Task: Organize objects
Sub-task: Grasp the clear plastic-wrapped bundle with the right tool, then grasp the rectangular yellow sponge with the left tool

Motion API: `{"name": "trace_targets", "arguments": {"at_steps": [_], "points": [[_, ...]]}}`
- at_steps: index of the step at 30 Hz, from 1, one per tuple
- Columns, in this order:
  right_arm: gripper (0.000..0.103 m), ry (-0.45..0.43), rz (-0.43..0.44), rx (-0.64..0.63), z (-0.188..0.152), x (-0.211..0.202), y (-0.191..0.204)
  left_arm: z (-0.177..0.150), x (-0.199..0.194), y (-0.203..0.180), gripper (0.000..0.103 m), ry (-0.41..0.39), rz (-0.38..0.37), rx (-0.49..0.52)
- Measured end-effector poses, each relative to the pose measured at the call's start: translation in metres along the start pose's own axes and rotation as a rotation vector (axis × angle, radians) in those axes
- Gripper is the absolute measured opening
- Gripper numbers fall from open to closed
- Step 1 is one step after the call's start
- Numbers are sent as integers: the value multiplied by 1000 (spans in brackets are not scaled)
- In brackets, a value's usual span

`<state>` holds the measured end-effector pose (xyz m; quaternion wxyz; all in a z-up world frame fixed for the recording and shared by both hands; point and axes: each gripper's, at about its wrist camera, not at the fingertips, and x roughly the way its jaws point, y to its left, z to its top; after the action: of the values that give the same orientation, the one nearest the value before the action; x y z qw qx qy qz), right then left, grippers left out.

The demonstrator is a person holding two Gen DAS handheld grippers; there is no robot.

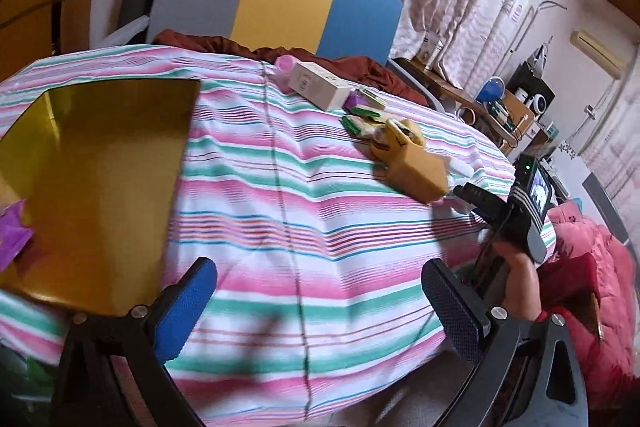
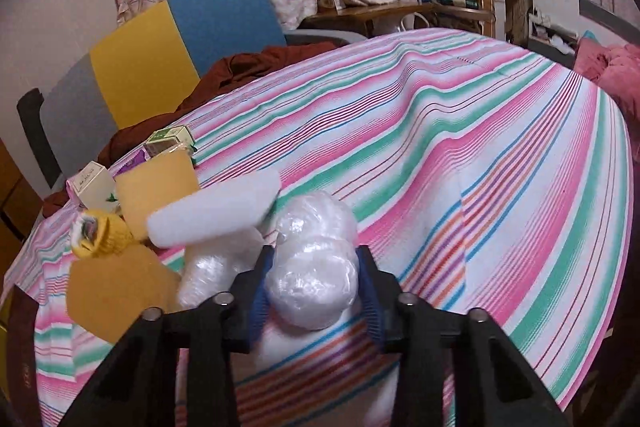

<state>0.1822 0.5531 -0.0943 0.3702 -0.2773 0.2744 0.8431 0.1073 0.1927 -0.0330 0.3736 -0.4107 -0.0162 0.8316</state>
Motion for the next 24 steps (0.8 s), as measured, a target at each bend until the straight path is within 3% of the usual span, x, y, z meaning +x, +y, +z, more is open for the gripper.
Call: {"name": "trace_targets", "arguments": {"at_steps": [19, 24], "points": [[38, -40, 42, 14, -6, 1, -5, 63, 143, -109, 103, 129, -17, 153], [38, -56, 31, 25, -8, -2, -7, 75, 166, -128, 103, 109, -28, 189]]}}
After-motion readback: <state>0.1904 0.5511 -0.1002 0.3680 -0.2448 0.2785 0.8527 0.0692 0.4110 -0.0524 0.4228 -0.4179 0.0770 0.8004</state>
